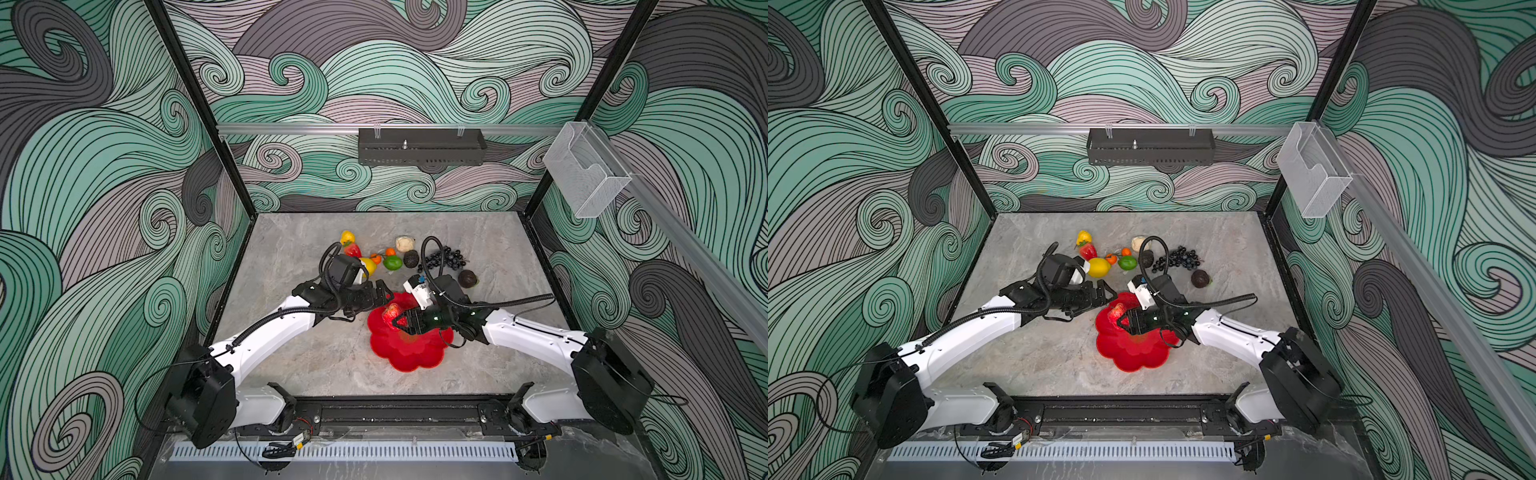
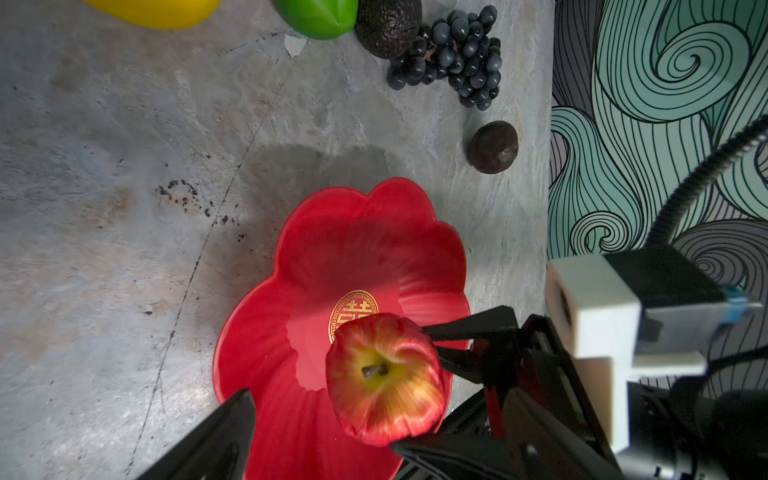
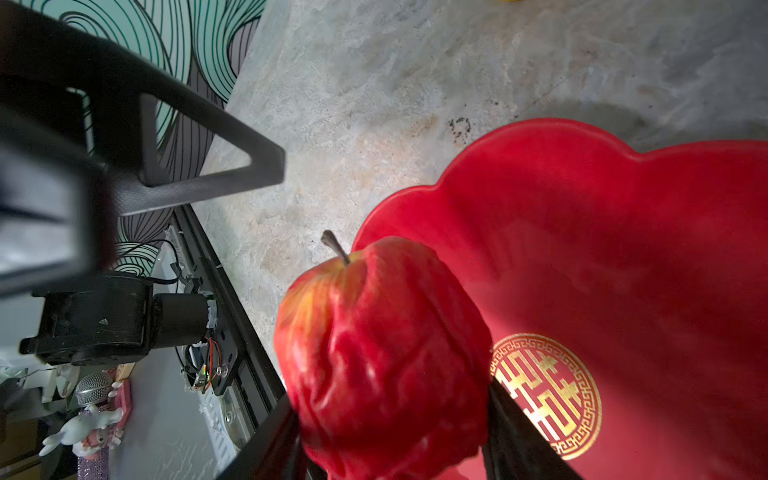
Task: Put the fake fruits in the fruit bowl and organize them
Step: 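Carry the apple over the bowl with the right gripper while the left gripper takes it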
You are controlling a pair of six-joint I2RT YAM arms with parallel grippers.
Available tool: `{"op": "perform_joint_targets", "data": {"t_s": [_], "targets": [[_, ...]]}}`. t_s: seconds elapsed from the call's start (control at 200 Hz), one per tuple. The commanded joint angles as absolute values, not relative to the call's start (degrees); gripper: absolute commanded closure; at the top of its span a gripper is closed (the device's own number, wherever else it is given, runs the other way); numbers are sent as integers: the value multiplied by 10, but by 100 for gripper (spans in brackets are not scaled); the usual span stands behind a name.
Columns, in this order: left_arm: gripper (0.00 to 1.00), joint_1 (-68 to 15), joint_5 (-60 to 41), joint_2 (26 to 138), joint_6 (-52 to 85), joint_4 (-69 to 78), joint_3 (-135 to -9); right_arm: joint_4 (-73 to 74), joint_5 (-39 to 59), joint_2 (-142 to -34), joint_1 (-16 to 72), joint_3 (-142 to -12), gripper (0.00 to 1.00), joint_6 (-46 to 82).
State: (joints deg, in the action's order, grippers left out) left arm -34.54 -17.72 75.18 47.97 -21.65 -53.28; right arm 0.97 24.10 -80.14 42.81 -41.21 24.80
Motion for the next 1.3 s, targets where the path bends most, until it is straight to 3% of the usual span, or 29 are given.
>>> {"op": "perform_joint_targets", "data": {"t_s": [0.0,0.355,0.505,0.61,0.846,1.131,1.296], "targets": [[5,-354,-186,777,509,-200,-554,75,227,-793,437,-402,40,258],[23,-391,-209,830,533,-164,-557,94,190,-763,441,-375,40,241],[43,-396,-212,836,534,-168,-557,95,181,-760,441,-375,40,239],[50,-396,-208,836,535,-169,-561,92,176,-759,442,-374,40,238],[52,-397,-171,842,502,-233,-601,25,118,-747,441,-391,35,234],[50,-400,-8,829,408,-382,-655,-55,52,-643,440,-356,10,194],[49,-435,91,829,372,-418,-685,-91,-85,-555,439,-306,6,185]]}}
